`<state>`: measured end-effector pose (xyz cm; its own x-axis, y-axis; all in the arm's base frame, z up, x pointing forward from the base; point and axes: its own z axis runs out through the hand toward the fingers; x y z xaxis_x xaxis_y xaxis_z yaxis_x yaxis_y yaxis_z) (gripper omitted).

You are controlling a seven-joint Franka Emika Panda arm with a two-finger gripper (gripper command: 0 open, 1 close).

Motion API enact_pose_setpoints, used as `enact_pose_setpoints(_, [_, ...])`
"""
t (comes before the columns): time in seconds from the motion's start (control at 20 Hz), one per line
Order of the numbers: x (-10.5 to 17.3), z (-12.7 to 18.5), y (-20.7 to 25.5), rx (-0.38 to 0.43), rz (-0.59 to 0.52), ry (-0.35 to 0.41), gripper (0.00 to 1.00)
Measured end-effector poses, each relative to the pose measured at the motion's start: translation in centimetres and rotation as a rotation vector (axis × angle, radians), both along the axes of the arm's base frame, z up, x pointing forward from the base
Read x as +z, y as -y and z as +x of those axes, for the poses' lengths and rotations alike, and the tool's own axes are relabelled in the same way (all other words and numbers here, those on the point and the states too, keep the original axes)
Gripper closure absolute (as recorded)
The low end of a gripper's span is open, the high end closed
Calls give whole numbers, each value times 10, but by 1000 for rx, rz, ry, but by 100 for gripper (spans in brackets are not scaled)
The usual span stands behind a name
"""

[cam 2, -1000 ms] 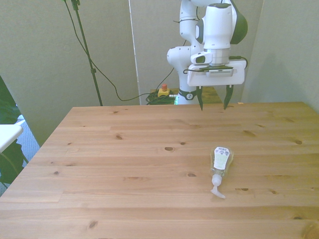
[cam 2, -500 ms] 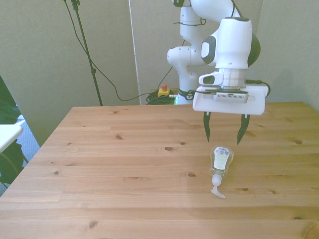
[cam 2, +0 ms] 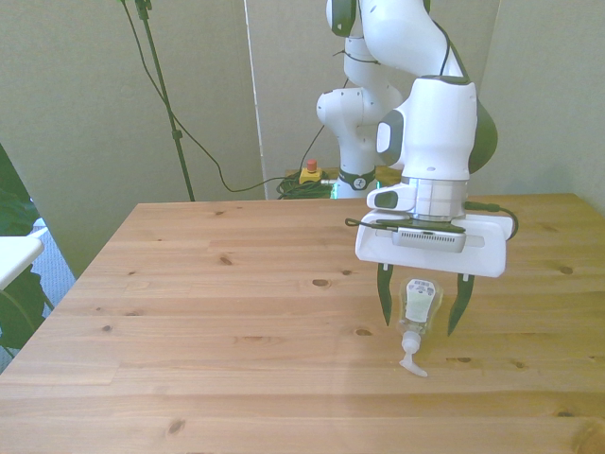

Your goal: Stand the sanitizer

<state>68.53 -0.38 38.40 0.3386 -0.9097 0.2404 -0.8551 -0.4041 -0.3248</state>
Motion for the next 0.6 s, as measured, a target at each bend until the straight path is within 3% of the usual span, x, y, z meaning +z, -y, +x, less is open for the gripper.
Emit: enact_pose_setpoints(0.6, [-23,22,5,-31,21,-45,0])
